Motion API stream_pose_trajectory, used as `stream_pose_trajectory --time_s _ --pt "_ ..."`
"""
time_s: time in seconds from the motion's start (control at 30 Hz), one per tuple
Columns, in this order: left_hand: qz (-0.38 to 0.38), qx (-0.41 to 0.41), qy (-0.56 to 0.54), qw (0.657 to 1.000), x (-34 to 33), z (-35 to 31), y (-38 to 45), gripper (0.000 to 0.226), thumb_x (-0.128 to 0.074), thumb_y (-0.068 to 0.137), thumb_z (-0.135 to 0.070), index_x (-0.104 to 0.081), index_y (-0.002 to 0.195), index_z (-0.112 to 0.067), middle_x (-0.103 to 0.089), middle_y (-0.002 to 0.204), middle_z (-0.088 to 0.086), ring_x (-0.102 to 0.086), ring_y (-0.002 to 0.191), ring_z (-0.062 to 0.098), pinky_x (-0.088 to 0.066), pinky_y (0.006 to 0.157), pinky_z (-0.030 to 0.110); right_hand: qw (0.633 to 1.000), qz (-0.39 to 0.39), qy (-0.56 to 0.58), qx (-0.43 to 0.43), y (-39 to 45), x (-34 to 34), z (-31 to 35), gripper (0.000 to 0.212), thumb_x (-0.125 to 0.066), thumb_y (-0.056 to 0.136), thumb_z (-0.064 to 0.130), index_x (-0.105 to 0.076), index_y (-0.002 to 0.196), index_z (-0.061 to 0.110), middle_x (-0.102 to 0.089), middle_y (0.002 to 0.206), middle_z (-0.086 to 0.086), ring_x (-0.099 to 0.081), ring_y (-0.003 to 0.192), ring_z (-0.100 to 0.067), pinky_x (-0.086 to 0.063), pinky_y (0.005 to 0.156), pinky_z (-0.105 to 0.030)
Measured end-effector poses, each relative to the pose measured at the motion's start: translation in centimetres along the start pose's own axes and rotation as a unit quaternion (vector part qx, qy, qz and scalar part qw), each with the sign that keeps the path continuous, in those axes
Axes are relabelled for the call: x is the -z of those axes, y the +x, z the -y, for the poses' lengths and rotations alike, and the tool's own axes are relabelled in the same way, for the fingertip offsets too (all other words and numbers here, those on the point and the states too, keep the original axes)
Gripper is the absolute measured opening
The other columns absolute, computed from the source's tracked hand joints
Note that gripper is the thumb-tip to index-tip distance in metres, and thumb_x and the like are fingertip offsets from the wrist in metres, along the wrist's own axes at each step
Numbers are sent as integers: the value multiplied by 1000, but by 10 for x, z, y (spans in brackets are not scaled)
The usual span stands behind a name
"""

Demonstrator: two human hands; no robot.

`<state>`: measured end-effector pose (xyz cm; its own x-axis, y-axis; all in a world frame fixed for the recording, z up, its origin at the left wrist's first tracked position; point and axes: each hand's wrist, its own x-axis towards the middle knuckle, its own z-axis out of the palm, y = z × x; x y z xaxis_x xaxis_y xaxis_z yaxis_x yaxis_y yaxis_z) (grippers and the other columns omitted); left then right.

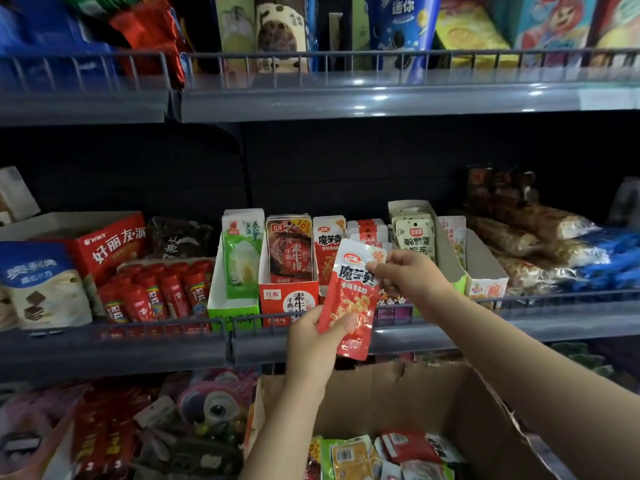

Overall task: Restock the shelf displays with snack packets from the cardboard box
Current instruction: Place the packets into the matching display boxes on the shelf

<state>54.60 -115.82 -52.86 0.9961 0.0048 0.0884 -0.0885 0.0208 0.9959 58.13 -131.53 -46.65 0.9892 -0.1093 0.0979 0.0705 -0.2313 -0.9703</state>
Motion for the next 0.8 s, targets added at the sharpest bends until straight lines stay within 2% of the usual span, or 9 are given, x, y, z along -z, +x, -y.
stream_pose_trajectory --time_s 0.07,0.17,0.27,0.33,0.43,0.53,0.6,0.7,0.8 --pt "-5 -34 21 999 0 3 5 26 -64 88 -32 -61 112 -22 -66 107 -9 -63 91 1 -47 68 10 1000 -15 -16 6 7 2 6 13 -64 89 17 -58 78 12 -63 64 1 -57 53 -8 -46 54 -23" --pt "-75 -102 135 983 5 8 16 30 -59 91 -26 -57 121 -22 -58 117 -9 -55 105 2 -42 81 10 998 -50 -43 21 23 5 12 11 -63 90 21 -59 84 13 -68 83 -7 -65 72 -19 -53 63 -30" --pt "-133 -182 282 933 8 12 29 32 -55 93 -21 -56 125 -24 -50 130 -9 -44 122 9 -35 106 30 993 -91 -65 40 42 3 17 19 -62 90 24 -61 102 9 -68 85 -5 -63 66 -14 -50 57 -27" --pt "-124 -206 397 886 8 16 36 39 -51 95 -25 -49 133 -28 -36 146 -9 -26 139 12 -12 117 38 988 -109 -87 60 53 -1 21 18 -62 91 24 -61 104 10 -65 80 1 -60 62 -9 -46 53 -24" --pt "-73 -219 499 835 9 26 48 48 -39 98 -38 -29 145 -34 1 158 -9 11 144 7 14 114 39 982 -131 -111 84 72 -9 26 15 -62 91 25 -60 99 12 -69 90 -8 -66 77 -22 -55 67 -37" --pt "-34 -221 520 824 6 39 56 58 -20 95 -55 -23 148 -32 19 153 -9 26 139 8 23 110 38 973 -137 -148 110 88 -18 30 16 -59 92 27 -59 95 11 -66 86 -10 -61 70 -22 -47 57 -29" --pt "-49 -241 540 805 6 48 60 68 -13 87 -59 -35 144 -29 8 156 -4 17 143 12 19 110 39 967 -128 -185 121 98 -24 29 13 -58 93 29 -56 91 16 -63 80 -4 -55 64 -15 -40 52 -25" --pt "-60 -255 591 763 7 57 64 53 -30 88 -51 -58 127 -27 -30 152 8 -17 141 22 -7 108 47 956 -105 -247 115 115 -32 23 9 -58 92 30 -55 92 21 -56 72 3 -52 60 -11 -36 48 -24" --pt "-80 -268 605 745 7 60 65 47 -33 86 -49 -62 118 -30 -38 148 8 -26 137 25 -15 104 49 952 -88 -278 88 131 -38 15 11 -62 90 26 -57 99 25 -60 82 0 -52 62 -13 -39 52 -24"
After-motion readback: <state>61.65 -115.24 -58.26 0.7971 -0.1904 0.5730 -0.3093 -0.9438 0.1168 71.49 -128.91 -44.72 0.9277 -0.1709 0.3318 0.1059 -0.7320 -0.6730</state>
